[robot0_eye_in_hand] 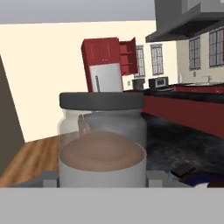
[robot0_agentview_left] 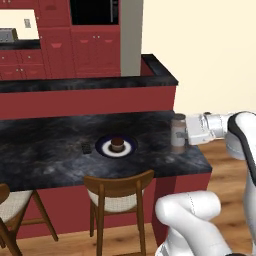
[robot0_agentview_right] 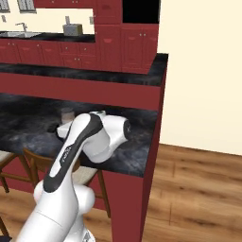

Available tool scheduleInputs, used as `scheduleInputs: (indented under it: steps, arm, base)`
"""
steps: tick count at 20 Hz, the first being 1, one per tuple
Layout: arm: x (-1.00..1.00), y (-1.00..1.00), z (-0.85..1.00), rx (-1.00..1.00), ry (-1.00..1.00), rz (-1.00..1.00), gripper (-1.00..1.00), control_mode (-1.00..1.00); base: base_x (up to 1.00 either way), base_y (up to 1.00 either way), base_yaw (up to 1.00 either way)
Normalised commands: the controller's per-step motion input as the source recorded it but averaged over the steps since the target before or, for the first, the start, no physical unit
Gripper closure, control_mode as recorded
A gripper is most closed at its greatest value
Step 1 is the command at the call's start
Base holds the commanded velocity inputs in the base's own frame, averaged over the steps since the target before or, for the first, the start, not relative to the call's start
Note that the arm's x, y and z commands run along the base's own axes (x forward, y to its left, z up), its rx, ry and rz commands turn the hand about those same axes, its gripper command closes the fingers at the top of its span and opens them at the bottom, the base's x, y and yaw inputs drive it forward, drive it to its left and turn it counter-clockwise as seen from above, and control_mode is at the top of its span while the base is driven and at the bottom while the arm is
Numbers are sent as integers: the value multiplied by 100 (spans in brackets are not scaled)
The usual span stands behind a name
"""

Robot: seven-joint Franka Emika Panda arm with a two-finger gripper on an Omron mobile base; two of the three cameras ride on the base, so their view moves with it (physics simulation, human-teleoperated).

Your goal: Take the cinnamon bottle from the cabinet and place it on the dining table, next to the plate with the cupcake. Then take the chocolate from the dining counter and place it on the cupcake plate.

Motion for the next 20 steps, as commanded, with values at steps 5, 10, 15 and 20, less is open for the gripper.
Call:
scheduleInputs:
  steps: [5,10,15,20]
  arm:
    - [51,-8,-13,7,-1,5,100,-100]
    - [57,-1,-18,0,0,4,100,-100]
    - [50,0,-29,0,-7,3,100,-100]
    - [31,-5,-33,0,-2,5,100,-100]
  base:
    - [0,0,0]
    - [0,0,0]
    - [0,0,0]
    - [0,0,0]
